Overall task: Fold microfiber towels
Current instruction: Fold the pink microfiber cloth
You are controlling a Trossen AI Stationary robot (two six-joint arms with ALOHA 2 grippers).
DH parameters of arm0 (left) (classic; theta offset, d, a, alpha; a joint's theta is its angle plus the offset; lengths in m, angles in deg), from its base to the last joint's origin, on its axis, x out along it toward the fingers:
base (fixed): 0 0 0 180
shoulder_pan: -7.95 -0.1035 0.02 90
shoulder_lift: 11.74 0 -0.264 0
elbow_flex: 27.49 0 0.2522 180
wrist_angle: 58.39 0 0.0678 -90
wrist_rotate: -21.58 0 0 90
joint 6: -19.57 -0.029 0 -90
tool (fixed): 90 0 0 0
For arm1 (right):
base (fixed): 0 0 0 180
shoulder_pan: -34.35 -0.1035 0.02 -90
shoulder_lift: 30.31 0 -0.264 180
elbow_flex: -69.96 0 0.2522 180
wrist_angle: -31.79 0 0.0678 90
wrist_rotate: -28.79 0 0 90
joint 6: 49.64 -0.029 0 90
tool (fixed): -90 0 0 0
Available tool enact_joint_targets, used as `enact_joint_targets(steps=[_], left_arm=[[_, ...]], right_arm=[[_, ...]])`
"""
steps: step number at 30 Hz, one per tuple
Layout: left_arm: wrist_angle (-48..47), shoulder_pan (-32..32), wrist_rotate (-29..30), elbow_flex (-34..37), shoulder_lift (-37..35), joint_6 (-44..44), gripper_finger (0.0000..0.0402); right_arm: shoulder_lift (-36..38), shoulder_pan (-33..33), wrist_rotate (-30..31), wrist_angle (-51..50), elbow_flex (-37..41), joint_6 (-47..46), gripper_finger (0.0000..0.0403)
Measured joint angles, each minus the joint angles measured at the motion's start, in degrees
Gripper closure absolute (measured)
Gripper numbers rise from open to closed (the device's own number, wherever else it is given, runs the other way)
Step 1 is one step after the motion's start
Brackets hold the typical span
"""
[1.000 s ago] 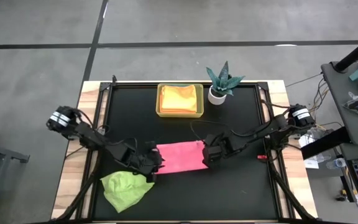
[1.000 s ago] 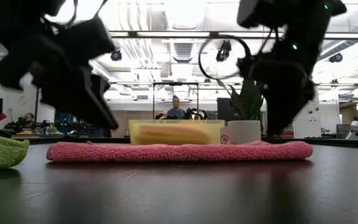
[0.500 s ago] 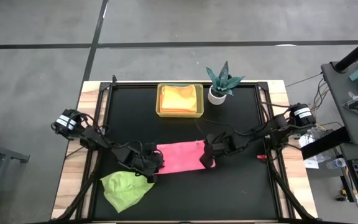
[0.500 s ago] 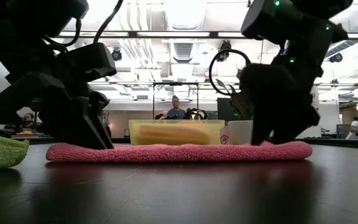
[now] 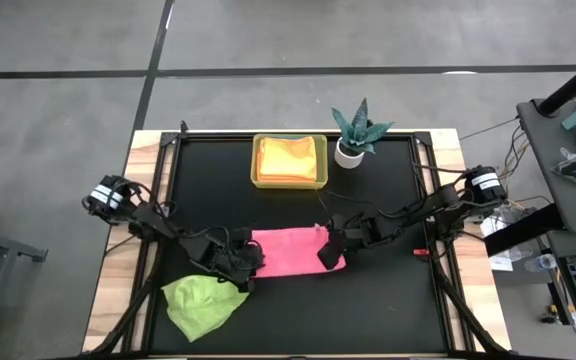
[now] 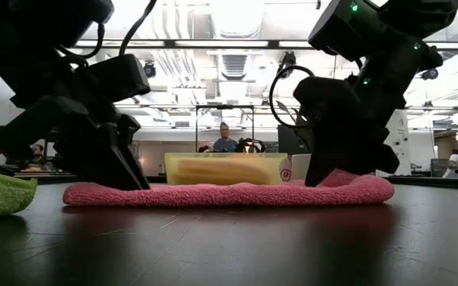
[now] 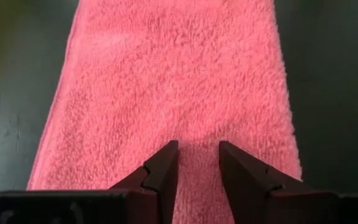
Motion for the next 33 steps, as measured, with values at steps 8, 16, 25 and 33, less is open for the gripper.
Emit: enact_joint_targets(steps=[8, 16, 25, 33], left_arm=[[-3.63, 0.77, 0.19, 0.15, -4.77, -0.98, 0.0299], [-5.88, 1.46, 0.26, 2.14, -8.62, -0.85, 0.0299], [9.18, 0.81, 0.98, 2.16, -0.86, -1.11, 0.0299], [19.90, -0.21, 1.41, 1.57, 7.66, -1.67, 0.0299]], right_arm=[[2.93, -0.02, 0.04, -4.10, 0.03, 3.76, 0.0382], [12.99, -0.02, 1.59, -21.92, -0.20, 4.27, 0.0393], [19.83, -0.14, 5.03, -29.74, -1.26, -3.57, 0.0394], [13.90, -0.13, 1.41, -5.39, -1.37, -0.29, 0.0394]])
